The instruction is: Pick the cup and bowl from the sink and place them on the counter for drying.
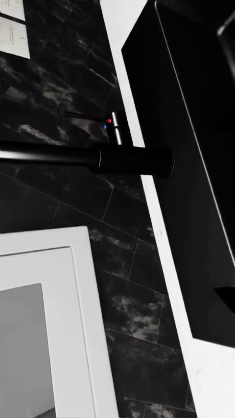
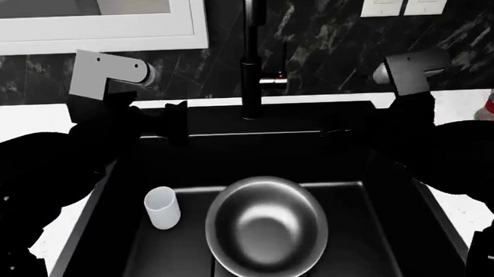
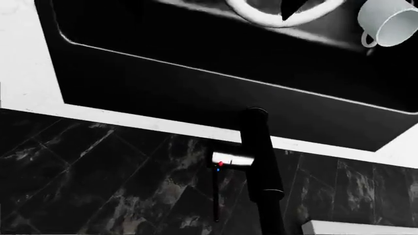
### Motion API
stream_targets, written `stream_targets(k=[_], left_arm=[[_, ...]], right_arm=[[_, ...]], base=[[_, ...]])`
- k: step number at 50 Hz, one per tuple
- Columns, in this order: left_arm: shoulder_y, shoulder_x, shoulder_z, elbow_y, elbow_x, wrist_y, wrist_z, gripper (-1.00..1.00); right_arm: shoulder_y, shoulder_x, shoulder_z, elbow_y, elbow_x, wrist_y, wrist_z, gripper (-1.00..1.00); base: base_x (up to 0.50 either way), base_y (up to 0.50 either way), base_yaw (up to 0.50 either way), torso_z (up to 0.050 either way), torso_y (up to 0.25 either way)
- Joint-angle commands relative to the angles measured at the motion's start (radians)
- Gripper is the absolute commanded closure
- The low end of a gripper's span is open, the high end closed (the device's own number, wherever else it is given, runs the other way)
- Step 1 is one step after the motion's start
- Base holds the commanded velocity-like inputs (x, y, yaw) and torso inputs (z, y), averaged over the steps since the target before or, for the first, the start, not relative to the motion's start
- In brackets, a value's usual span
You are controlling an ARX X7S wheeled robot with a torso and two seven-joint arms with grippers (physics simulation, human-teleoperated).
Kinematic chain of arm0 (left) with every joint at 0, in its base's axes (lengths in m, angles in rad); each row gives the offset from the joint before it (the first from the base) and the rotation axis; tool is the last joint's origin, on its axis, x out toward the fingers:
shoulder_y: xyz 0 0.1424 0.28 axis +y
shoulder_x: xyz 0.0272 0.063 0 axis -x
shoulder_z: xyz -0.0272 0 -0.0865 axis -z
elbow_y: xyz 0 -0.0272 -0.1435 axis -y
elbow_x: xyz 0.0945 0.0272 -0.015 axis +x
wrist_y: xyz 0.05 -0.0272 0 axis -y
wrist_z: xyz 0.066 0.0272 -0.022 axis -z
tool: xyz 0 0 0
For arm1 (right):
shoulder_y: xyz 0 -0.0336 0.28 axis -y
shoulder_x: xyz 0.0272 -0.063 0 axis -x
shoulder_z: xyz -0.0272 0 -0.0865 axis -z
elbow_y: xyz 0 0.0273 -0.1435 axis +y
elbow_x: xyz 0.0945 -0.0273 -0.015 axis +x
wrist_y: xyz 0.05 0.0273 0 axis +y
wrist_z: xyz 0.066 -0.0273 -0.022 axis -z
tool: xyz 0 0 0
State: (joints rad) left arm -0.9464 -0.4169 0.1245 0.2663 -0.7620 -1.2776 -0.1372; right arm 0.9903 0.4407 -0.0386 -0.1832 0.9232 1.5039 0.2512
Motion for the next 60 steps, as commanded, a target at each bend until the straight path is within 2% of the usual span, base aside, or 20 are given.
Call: stream_targets(k=[1,6,16,32,44,54,60], left_arm=[[0.055,-0.011,-0.024,0.037,-0.022,0.000,-0.012,-1.00],[0.075,-0.011,-0.025,0.047,-0.025,0.011,-0.012,-1.00],[0.092,-0.007,-0.041,0.064,-0.038,0.017,-0.023,-1.00],[0.133,-0.021,-0.064,0.085,-0.054,0.014,-0.041,-1.00],[0.151,-0.010,-0.073,0.082,-0.063,0.023,-0.050,-1.00],[0.136,-0.023,-0.075,0.073,-0.063,0.020,-0.055,-1.00],[0.151,-0.027,-0.076,0.075,-0.063,0.033,-0.052,-1.00]], right_arm=[[-0.039,0.004,-0.150,0.197,0.159,0.027,0.049,-1.00],[-0.086,-0.008,-0.218,0.313,0.101,-0.084,-0.034,-1.00],[-0.051,-0.064,-0.364,0.585,-0.028,-0.245,-0.191,-1.00],[-0.012,-0.112,-0.483,0.831,-0.173,-0.417,-0.280,-1.00],[-0.010,-0.157,-0.549,1.016,-0.238,-0.524,-0.367,-1.00],[0.058,-0.298,-0.597,1.482,-0.324,-0.771,-0.551,-1.00],[0.059,-0.305,-0.539,1.490,-0.375,-0.761,-0.558,-1.00]], base=[[0.00,0.00,0.00,0.000,0.000],[0.00,0.00,0.00,0.000,0.000],[0.00,0.00,0.00,0.000,0.000],[0.00,0.00,0.00,0.000,0.000],[0.00,0.00,0.00,0.000,0.000],[0.00,0.00,0.00,0.000,0.000],[0.00,0.00,0.00,0.000,0.000]])
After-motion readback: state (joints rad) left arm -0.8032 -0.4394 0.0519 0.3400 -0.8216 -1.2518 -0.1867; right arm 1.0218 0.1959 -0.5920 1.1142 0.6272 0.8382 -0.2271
